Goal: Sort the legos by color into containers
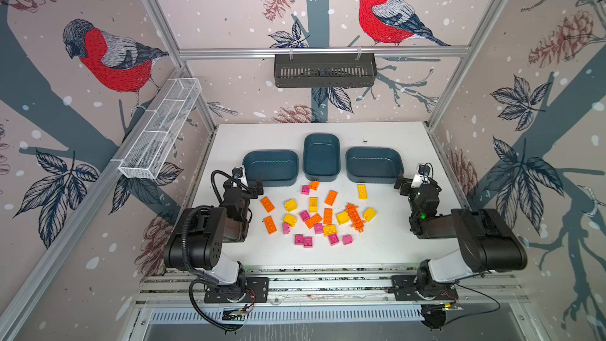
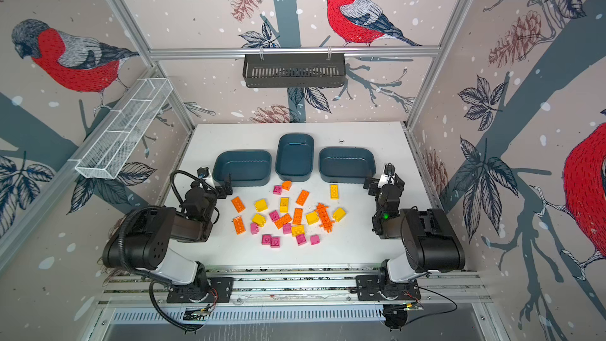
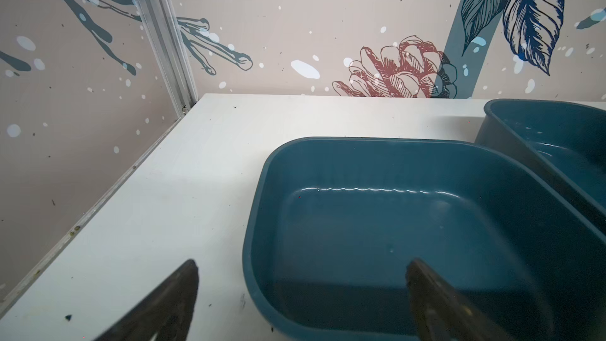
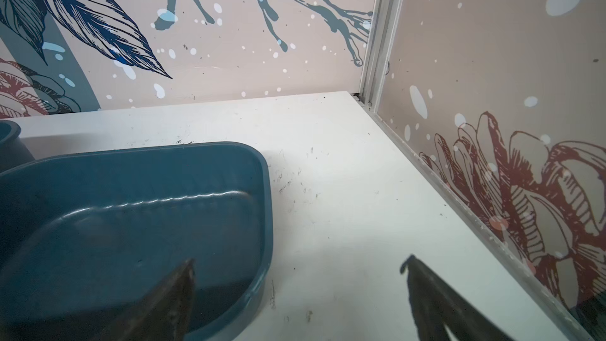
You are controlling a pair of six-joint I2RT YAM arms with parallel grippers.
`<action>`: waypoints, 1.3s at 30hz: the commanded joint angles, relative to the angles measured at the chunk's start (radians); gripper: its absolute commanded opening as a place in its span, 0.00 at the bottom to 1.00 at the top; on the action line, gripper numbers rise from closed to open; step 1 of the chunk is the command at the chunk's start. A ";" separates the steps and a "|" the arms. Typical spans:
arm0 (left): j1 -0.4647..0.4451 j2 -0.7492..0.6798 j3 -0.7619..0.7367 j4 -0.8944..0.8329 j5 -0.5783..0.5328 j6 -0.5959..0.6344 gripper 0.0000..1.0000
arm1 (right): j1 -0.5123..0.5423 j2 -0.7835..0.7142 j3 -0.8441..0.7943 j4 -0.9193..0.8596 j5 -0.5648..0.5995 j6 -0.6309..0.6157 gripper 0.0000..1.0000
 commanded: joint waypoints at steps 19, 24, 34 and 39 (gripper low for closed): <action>-0.001 0.000 0.004 0.055 -0.006 0.015 0.98 | -0.001 -0.004 -0.001 0.016 -0.004 0.016 0.99; -0.001 -0.020 0.001 0.043 0.009 0.020 0.98 | -0.004 -0.007 -0.005 0.021 -0.008 0.016 0.99; -0.002 -0.170 0.059 -0.170 0.019 0.026 0.98 | 0.000 -0.110 0.022 -0.104 -0.026 0.006 0.99; -0.002 -0.295 0.165 -0.425 -0.021 -0.027 0.98 | 0.000 -0.243 0.054 -0.277 -0.073 0.023 0.99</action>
